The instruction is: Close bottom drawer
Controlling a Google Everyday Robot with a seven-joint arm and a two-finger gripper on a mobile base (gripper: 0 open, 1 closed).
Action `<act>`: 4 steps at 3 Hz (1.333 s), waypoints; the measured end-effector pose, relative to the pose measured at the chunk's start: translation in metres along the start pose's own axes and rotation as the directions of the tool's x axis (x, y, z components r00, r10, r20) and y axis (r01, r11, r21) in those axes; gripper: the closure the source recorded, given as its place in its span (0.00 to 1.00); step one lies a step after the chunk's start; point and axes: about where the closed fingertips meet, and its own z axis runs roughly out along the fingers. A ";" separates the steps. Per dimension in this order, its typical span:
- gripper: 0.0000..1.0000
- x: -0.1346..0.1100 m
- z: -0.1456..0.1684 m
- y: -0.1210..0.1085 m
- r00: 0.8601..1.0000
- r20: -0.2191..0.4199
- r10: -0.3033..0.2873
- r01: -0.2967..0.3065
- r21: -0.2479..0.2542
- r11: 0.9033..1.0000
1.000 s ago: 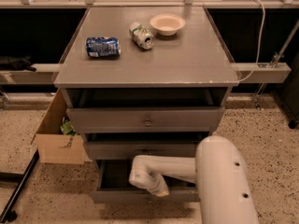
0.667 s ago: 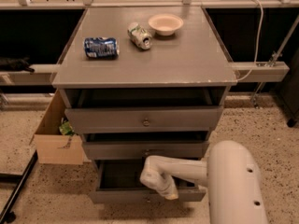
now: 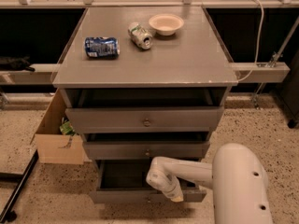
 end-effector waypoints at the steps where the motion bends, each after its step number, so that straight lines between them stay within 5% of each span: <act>1: 1.00 0.012 -0.002 0.002 1.000 0.014 -0.018 0.018 0.004 1.000; 3: 1.00 -0.010 0.049 -0.061 0.999 0.017 -0.027 0.026 0.075 0.997; 4: 1.00 -0.010 0.049 -0.061 0.999 0.017 -0.027 0.026 0.075 0.997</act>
Offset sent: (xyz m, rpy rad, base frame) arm -0.0537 -0.0057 -0.0405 -0.0395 0.0900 0.0450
